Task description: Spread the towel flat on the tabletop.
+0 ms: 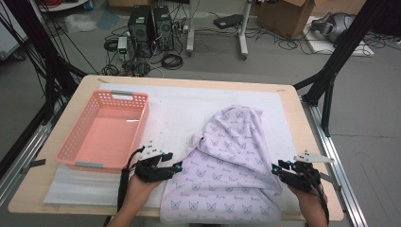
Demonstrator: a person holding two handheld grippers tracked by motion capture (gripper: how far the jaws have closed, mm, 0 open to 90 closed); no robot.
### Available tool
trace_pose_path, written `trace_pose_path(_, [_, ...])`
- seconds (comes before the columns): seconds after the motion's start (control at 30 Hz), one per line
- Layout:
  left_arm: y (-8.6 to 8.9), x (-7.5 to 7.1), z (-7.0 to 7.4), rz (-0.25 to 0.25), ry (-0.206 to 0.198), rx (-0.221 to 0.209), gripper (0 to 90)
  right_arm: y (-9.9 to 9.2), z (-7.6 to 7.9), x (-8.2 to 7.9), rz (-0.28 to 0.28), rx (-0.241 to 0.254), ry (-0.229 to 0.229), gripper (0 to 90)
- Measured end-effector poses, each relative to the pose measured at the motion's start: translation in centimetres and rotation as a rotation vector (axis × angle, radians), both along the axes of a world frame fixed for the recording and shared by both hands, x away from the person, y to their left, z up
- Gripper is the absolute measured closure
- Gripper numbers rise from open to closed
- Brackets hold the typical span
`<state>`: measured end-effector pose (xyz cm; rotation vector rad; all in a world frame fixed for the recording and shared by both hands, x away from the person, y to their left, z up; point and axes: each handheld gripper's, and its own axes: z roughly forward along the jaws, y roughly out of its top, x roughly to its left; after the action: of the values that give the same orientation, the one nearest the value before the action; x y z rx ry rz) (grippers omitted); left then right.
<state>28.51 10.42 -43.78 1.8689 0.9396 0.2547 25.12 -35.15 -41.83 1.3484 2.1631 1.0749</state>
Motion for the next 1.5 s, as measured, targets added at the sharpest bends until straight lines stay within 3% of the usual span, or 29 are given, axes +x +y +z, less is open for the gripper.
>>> trace_pose_path(0.17, [-1.8,2.8,0.4,0.009,0.002,0.037,46.9,1.2,-0.3,1.4,0.009,0.004,-0.033,62.0])
trace_pose_path(0.47, [-5.7,6.3,0.1,-0.002,0.027,0.112,46.3,0.6,-1.2,1.1,0.005,0.007,-0.023,61.3])
trace_pose_path(0.57, [-6.5,6.6,-0.3,0.015,0.029,0.136,58.8,0.4,-1.3,1.0,0.006,0.010,-0.022,61.1])
trace_pose_path(0.63, [-6.4,6.7,-0.4,0.019,0.053,0.119,70.3,0.4,-1.2,1.0,0.006,0.009,-0.026,60.8])
trace_pose_path(0.7, [-6.0,6.7,-0.2,0.029,0.034,0.132,81.5,0.4,-1.2,0.9,0.007,0.011,-0.023,60.6])
trace_pose_path(0.73, [-5.6,6.7,0.0,0.040,0.032,0.121,82.6,0.4,-1.2,0.9,0.004,0.012,-0.023,60.6])
trace_pose_path(0.83, [-4.1,6.3,0.6,0.080,0.032,0.063,82.8,0.6,-1.3,1.1,-0.004,0.014,-0.025,60.1])
trace_pose_path(0.93, [-3.2,5.7,0.9,0.084,0.021,0.079,83.4,1.2,-1.2,1.6,-0.006,0.015,-0.031,59.1])
trace_pose_path(1.13, [-2.0,4.4,0.6,0.095,0.050,0.030,83.5,3.9,-1.3,4.1,-0.006,-0.015,-0.022,54.0])
trace_pose_path(1.2, [-1.7,3.8,0.6,0.088,0.054,0.020,83.5,5.3,-1.6,5.2,0.002,-0.042,-0.010,52.3])
trace_pose_path(1.27, [-1.3,3.2,0.6,0.086,0.054,0.010,83.5,6.7,-2.2,6.2,0.009,-0.113,0.020,52.5])
trace_pose_path(1.3, [-1.2,2.9,0.4,0.081,0.054,0.012,83.5,7.2,-2.5,6.6,0.014,-0.141,0.025,54.4])
trace_pose_path(1.33, [-1.0,2.6,0.3,0.075,0.060,0.016,83.5,7.4,-2.5,6.6,0.011,-0.135,0.010,63.2])
trace_pose_path(1.4, [-0.8,2.1,-0.1,0.073,0.064,0.011,83.5,7.4,-2.4,6.5,0.057,-0.124,0.021,83.5])
trace_pose_path(1.5, [-0.5,1.5,-0.4,0.062,0.072,0.010,83.5,7.5,-2.1,5.9,0.120,-0.149,0.037,88.5])
